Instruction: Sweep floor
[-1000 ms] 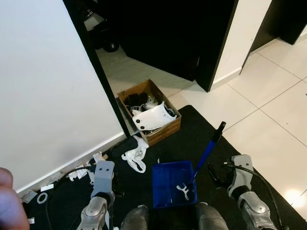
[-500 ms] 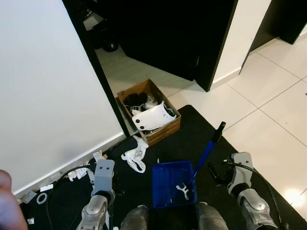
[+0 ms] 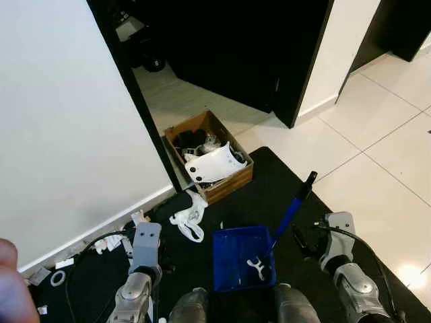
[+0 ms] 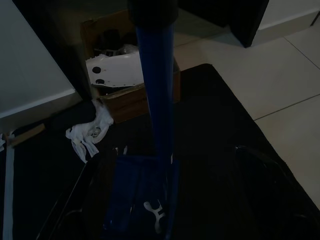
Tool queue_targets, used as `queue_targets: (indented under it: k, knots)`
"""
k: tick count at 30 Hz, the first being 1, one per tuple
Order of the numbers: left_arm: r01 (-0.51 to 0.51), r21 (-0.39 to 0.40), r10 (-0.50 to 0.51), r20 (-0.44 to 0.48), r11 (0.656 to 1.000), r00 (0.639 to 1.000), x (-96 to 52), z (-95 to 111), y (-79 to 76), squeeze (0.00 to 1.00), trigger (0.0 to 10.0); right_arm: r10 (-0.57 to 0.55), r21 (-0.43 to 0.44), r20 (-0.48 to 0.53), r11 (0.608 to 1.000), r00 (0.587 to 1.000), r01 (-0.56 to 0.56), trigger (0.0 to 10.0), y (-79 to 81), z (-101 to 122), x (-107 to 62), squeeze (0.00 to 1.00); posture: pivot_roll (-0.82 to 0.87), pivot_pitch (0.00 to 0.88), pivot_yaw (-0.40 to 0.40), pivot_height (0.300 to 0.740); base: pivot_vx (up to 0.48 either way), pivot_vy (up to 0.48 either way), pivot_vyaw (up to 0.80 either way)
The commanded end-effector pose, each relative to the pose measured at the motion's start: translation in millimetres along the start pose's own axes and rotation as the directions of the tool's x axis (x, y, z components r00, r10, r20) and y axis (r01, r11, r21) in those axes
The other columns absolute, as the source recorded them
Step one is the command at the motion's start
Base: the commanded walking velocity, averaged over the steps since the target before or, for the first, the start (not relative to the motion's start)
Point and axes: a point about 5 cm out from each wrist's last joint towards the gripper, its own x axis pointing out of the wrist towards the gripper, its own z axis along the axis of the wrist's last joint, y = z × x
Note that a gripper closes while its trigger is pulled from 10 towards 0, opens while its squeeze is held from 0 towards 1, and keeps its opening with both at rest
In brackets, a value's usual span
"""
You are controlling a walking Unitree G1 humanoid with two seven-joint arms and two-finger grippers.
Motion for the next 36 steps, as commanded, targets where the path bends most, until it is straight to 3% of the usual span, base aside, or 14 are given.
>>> queue_targets:
  k: [1,36]
  knots:
    - [0.004,-0.039,-0.004,-0.009,0.999,1.000,-1.1,-4.1,-3.5,0.00,10.0,-0.011,0.009,-0.023,1.000,1.000,0.011,10.0,-0.6,-5.6,-3.2,0.00,-0.03,0.124,0.036,0.740,0.000,0.000,0.00]
    - [-0.017,-0.032,0.017,-0.009,0.999,1.000,-4.4,-5.9,5.4,0.00,10.0,0.023,0.023,-0.007,0.999,1.000,-0.022,10.0,8.0,-6.3,-3.0,0.00,-0.02,0.126,0.035,0.740,0.000,0.000,0.00]
